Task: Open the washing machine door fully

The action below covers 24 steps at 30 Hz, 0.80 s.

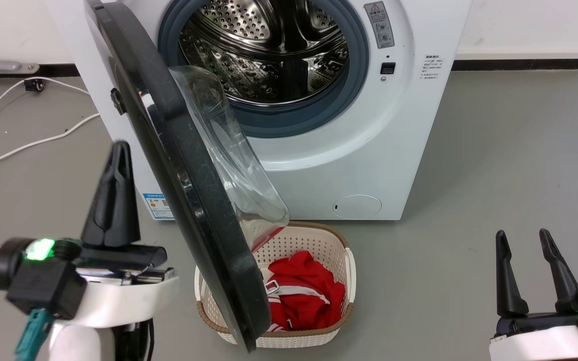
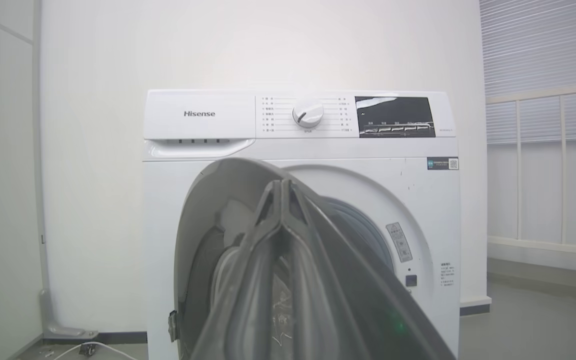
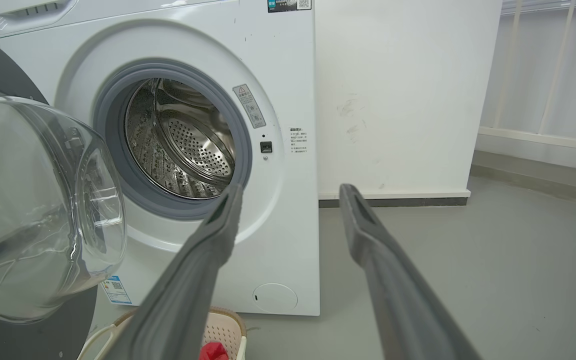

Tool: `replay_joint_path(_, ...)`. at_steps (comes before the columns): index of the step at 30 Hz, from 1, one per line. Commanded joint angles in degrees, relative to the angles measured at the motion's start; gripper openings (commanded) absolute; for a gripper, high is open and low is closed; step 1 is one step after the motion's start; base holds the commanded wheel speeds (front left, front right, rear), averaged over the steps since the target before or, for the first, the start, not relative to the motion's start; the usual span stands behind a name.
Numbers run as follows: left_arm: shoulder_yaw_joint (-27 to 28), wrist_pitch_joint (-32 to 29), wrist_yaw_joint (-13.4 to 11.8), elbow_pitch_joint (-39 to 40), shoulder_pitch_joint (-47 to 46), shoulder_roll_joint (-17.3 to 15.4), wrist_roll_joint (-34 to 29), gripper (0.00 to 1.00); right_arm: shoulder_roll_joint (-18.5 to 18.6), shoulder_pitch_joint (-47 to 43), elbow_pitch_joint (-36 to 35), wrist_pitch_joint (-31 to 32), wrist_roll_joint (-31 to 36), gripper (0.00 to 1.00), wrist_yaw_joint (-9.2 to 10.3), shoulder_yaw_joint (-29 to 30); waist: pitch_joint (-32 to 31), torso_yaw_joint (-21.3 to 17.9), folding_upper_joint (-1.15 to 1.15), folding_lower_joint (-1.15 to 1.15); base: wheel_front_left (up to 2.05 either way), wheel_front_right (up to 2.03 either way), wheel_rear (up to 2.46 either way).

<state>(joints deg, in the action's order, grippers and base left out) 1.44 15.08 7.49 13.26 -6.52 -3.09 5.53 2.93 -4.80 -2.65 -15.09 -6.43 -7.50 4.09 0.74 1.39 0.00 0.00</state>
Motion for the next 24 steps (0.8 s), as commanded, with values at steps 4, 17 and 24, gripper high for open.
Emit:
replay_joint_path(4,-0.3,0.1,0.0,9.0,-2.3,0.0,-1.4,0.00,-0.1,0.7,0.3,-0.1,-0.5,1.00,0.02,0.0,0.1,0.0,0.00,0.00,0.00,0.00,0.00)
replay_joint_path(17,-17.1,0.1,0.0,20.2,-0.7,-3.7,-2.5,0.00,-0.1,0.9,1.1,-0.1,-1.0,1.00,0.02,-0.1,-0.2,-0.5,0.00,0.00,0.00,0.00,0.00)
replay_joint_path(24,-28.8,0.1,0.0,9.9,7.1,-8.2,0.6,0.00,-0.1,0.5,1.7,-0.1,-1.4,1.00,0.02,-0.2,-0.5,-0.4,0.00,0.00,0.00,0.00,0.00)
